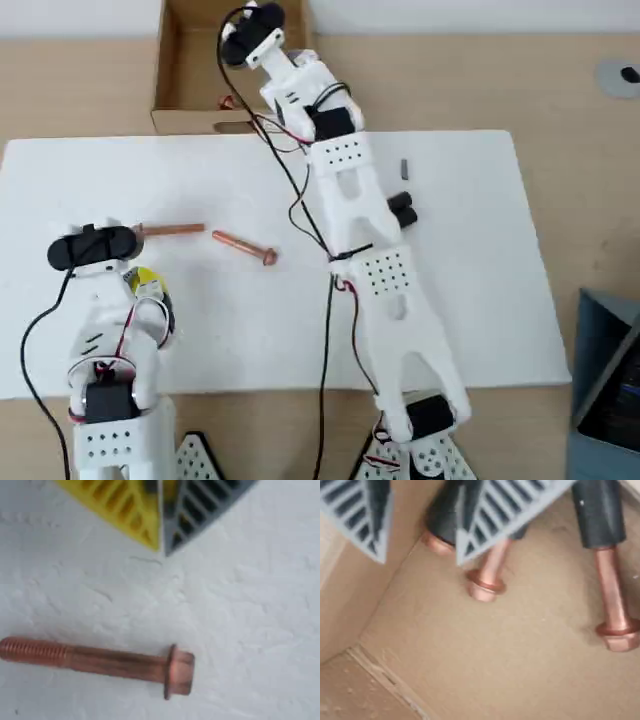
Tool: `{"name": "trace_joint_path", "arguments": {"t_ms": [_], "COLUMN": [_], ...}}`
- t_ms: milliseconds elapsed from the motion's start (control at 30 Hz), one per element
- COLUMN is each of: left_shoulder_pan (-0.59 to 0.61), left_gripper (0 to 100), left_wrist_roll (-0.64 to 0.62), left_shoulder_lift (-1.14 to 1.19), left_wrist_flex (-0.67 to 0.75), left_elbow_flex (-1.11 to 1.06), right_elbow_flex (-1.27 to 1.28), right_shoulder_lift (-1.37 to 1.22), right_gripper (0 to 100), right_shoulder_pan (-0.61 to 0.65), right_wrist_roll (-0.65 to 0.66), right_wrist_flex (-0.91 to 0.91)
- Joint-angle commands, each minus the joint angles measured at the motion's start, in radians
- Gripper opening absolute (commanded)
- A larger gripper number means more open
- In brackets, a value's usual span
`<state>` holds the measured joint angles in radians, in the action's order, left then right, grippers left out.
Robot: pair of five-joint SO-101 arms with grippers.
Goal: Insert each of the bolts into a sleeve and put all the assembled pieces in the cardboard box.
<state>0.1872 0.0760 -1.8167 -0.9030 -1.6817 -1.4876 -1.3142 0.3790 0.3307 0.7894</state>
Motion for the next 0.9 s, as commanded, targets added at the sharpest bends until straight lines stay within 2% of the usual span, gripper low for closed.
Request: {"name": "trace_joint_path", "arguments": {"t_ms": [0,233,467,867], "left_shoulder_pan": [-0.011,-0.011,-0.011,-0.011], "left_gripper": [0,0,0,0], "left_wrist_roll": [0.006,0.006,0.006,0.006], "left_shoulder_lift": [-0.005,-0.005,-0.005,-0.005], "left_wrist_flex": [-0.003,-0.003,-0.003,-0.003], "left_elbow_flex": [-0.011,-0.011,-0.011,-0.011], "right_elbow_flex": [-0.058,-0.182,-0.177,-0.179], "right_shoulder_lift": [0.022,0.077,0.229,0.483], "right_gripper": [11.8,11.6,11.6,11.6], "right_shoulder_pan": [-0.024,-0.03,-0.062,-0.073], "right_wrist_roll": [0.005,0.003,-0.074,-0.081], "right_wrist_flex": [0.008,0.241,0.477,0.891]}}
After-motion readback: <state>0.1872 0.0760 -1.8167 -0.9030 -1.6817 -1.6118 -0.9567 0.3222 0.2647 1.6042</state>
